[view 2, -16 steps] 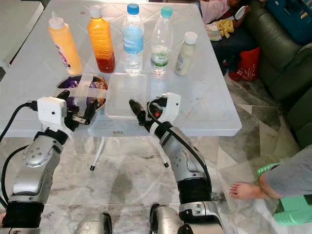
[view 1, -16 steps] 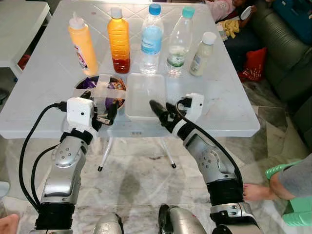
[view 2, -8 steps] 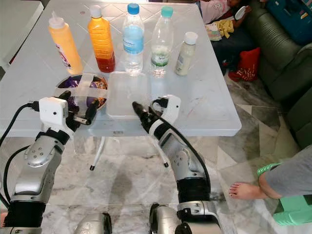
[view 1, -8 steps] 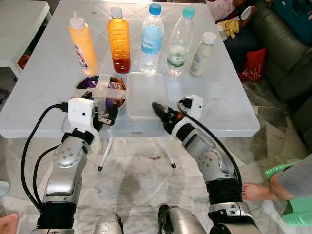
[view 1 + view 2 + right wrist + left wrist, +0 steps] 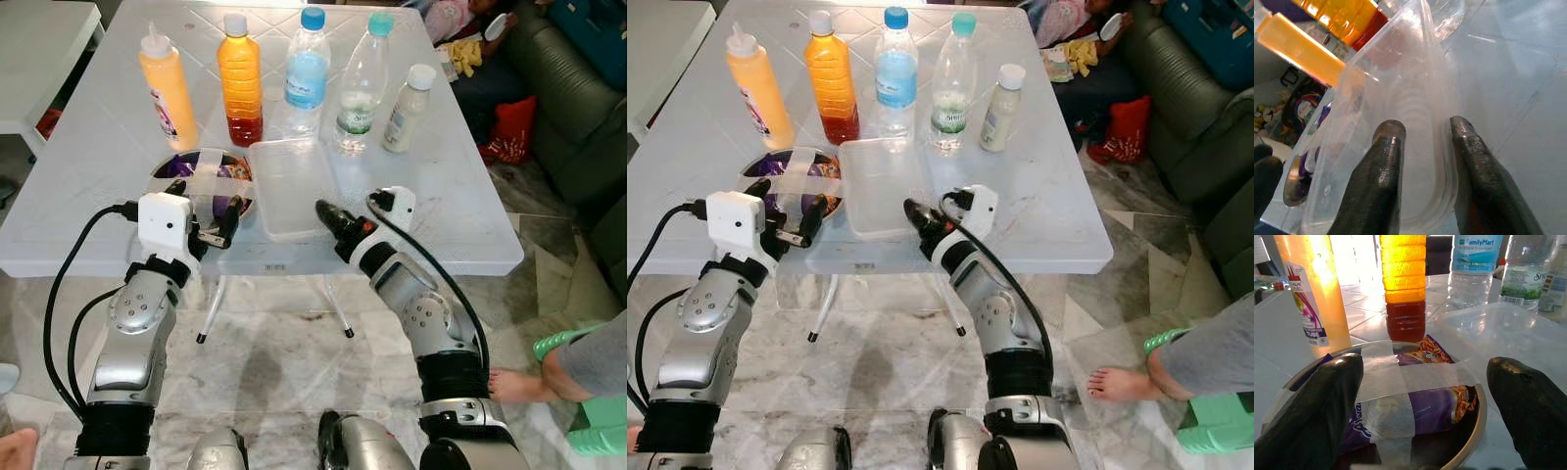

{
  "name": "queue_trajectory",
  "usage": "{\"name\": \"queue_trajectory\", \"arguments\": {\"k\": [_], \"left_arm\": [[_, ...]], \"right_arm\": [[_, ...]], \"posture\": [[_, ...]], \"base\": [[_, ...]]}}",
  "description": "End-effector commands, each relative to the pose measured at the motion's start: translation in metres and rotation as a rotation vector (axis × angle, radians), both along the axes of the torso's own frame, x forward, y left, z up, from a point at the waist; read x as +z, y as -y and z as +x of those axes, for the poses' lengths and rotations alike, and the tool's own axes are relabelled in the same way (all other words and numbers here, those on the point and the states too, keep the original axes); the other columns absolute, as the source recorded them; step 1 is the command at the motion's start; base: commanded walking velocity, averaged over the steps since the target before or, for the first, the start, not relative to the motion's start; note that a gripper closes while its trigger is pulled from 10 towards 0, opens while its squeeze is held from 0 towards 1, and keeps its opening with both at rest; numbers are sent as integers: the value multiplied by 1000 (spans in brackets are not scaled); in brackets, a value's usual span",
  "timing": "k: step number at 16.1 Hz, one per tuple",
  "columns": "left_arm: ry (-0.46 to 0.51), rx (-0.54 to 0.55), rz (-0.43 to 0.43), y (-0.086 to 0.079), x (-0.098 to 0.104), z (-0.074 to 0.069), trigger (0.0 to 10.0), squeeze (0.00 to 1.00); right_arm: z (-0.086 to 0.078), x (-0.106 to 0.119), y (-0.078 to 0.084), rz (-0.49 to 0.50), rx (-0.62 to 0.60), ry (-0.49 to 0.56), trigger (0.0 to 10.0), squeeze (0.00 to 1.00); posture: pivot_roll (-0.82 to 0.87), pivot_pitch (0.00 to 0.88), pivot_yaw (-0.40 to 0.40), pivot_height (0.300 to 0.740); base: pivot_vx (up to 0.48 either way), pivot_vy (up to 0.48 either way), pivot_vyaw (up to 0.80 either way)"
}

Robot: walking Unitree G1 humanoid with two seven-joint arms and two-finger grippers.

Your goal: Restocking fridge

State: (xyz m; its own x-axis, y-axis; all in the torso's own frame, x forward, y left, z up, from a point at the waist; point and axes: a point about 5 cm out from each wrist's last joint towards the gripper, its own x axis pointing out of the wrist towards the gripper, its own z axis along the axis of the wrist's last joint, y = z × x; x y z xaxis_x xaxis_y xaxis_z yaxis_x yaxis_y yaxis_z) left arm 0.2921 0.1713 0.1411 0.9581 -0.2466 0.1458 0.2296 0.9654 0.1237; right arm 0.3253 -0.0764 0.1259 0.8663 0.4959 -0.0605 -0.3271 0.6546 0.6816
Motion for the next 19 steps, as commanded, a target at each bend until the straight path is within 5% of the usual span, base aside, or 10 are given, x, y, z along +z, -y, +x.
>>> {"name": "queue_trajectory", "arguments": {"k": [1, 9, 11, 14, 15, 16, 19], "left_arm": [[-1, 2, 5, 1, -1, 1, 10000, 0], [13, 15, 6, 0, 5, 2, 10000, 0], [23, 19, 11, 1, 9, 1, 10000, 0], [-6, 52, 39, -1, 2, -3, 10000, 0], [-42, 97, 37, -5, -5, -3, 10000, 0], [-66, 134, 40, -8, -10, -4, 10000, 0], [-107, 156, 36, -10, -21, -11, 10000, 0]], "right_arm": [[0, -7, 4, -6, -18, -44, 0, 0], [-9, 15, 13, 30, -44, -9, 0, 0], [-17, 21, 15, -75, -26, 67, 0, 0], [-34, 27, 12, -106, 4, 101, 0, 0], [-40, 26, 13, -143, 11, 110, 1765, 0], [-43, 25, 15, -177, 5, 118, 10000, 0], [-50, 27, 28, -280, -40, 171, 10000, 0]], "posture": [[-10, 145, -48, 740], [-10, 153, -50, 740], [-8, 152, -48, 740], [-23, 155, -54, 740], [-26, 154, -54, 740], [-41, 151, -47, 740], [-51, 133, -38, 740]], "base": [[0, 0, 0], [0, 0, 0], [0, 0, 0], [0, 0, 0], [0, 0, 0], [0, 0, 0], [0, 0, 0]]}}
